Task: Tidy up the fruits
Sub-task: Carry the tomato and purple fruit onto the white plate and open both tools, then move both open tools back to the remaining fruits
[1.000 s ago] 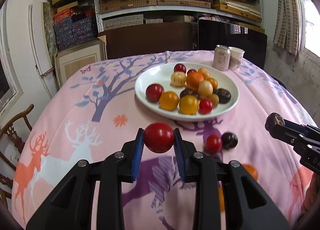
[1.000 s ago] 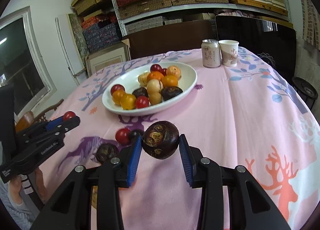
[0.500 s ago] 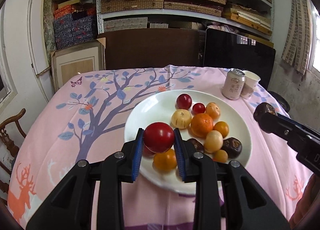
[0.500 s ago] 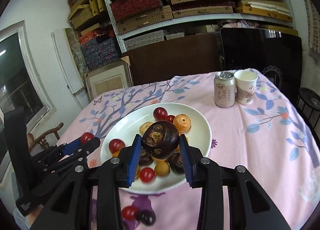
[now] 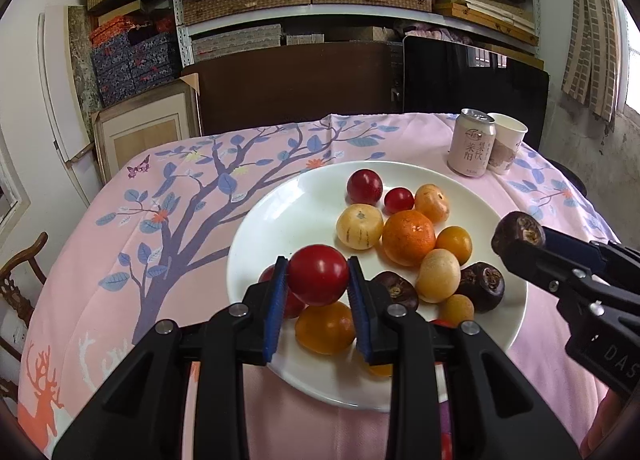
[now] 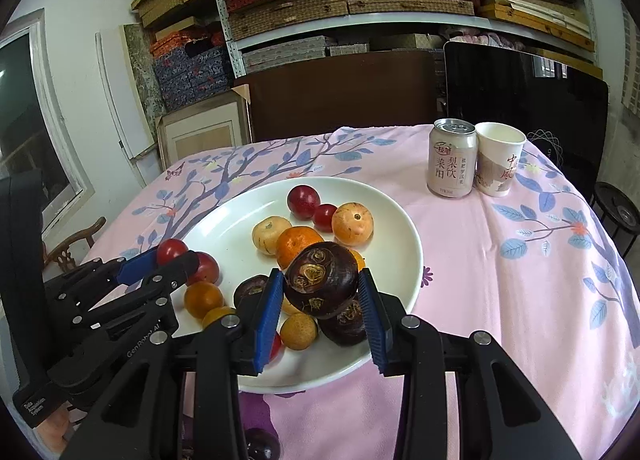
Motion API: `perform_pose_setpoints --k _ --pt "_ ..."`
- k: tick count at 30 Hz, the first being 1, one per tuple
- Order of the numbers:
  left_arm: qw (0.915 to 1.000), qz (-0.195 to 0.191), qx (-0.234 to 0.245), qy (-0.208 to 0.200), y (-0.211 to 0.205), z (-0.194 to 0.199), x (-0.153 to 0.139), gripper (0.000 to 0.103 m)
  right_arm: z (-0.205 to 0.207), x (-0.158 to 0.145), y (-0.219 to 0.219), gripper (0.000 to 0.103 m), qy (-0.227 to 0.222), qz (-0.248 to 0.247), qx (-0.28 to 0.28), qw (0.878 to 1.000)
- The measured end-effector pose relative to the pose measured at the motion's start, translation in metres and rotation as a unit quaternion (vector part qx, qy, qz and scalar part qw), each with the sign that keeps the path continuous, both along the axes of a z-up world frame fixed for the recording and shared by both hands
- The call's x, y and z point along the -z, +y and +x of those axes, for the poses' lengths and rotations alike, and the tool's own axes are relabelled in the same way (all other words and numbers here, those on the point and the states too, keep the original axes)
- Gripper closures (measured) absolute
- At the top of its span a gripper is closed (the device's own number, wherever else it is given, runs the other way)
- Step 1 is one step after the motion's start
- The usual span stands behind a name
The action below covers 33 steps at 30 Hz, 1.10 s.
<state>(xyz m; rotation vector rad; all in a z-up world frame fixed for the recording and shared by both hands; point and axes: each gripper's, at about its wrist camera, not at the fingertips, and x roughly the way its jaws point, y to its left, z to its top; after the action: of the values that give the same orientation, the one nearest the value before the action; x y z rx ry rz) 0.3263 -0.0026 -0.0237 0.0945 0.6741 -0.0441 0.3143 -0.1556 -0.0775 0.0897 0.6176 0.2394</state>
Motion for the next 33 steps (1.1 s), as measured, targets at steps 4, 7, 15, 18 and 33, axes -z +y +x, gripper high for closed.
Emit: perform_pose_setpoints --k 4,7,15,18,33 --pt "1.0 0.004 0.002 0.0 -0.003 -0.001 0.001 0.074 0.002 0.001 0.0 0.064 0.001 -0.001 0.0 1.0" --pt "1.0 0.006 0.004 0.003 -0.005 -0.001 0.002 0.074 0.001 0.002 0.002 0.064 -0.001 -0.007 0.0 1.0" --pt "0.9999 0.005 0.005 0.01 -0.007 0.002 0.008 0.074 0.004 0.007 0.006 0.06 -0.009 -0.006 -0.006 1.0" --pt "0.9999 0.016 0.004 0.006 -0.01 0.001 0.01 0.046 0.0 0.005 0.004 0.034 -0.034 -0.011 0.009 0.999" --pt "0.9998 0.007 0.002 -0.016 -0.008 -0.016 -0.005 0.042 -0.009 -0.006 -0.005 0.033 -0.046 -0.004 0.019 0.999"
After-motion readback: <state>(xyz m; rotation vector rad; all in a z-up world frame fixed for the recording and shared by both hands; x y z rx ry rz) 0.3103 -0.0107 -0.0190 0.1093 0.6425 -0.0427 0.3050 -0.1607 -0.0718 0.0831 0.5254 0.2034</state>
